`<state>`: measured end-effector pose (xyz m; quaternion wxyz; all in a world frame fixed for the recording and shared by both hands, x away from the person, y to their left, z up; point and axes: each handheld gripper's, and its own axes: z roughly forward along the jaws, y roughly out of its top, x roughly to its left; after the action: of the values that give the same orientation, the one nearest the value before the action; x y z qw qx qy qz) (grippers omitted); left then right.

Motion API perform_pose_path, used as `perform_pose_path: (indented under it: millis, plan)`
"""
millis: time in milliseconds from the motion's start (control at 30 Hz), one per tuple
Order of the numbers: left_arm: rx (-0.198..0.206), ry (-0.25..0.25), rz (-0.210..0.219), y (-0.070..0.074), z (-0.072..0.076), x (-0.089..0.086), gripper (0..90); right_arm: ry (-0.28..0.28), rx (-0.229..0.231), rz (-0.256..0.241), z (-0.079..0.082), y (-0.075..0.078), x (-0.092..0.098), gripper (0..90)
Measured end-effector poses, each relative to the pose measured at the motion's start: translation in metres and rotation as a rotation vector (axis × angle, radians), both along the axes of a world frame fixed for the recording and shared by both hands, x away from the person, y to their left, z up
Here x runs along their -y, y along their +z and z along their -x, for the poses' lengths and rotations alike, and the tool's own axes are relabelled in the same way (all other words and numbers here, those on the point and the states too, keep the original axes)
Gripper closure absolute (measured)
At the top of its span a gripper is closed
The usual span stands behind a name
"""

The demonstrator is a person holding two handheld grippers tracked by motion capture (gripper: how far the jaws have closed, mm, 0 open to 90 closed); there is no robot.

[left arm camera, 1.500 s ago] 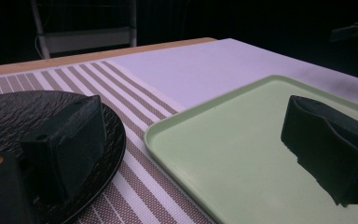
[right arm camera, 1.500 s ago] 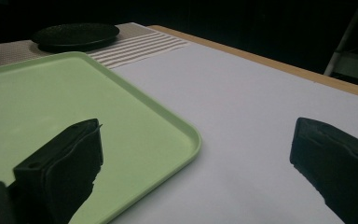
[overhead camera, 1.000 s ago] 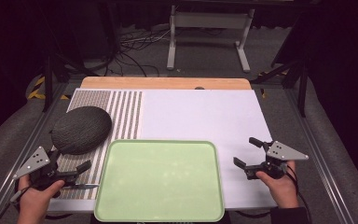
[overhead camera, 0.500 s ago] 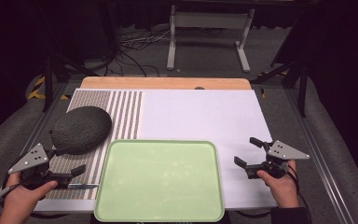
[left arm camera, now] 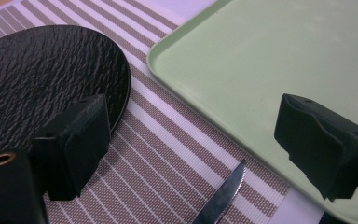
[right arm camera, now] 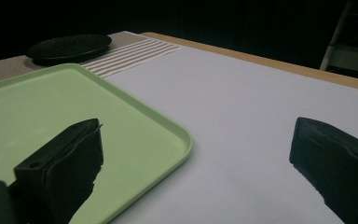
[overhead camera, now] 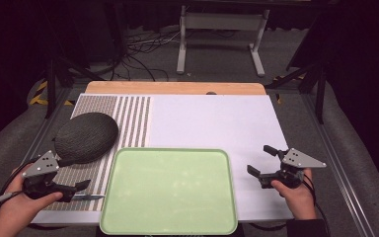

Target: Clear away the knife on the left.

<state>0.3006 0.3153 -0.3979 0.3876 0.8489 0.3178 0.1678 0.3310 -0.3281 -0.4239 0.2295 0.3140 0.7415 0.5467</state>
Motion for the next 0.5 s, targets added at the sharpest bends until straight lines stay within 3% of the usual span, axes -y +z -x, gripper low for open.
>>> perform_pose_path:
  millis: [100,233,500]
  plan:
    - [-0.014,-0.005,-0.039,0.0024,-0.0018,0.001,10.6,0.004,0.001,0.009,-0.0004,-0.0005,-0.0012,4.6]
    - [-0.068,-0.02,-0.104,0.0031,-0.0054,0.0012,10.4,0.011,0.0,0.013,-0.0008,-0.0008,-0.0029,4.5]
    - [-0.151,-0.028,-0.154,0.0096,-0.0099,-0.0037,11.6,0.014,-0.006,0.017,-0.0013,-0.0011,-0.003,4.4]
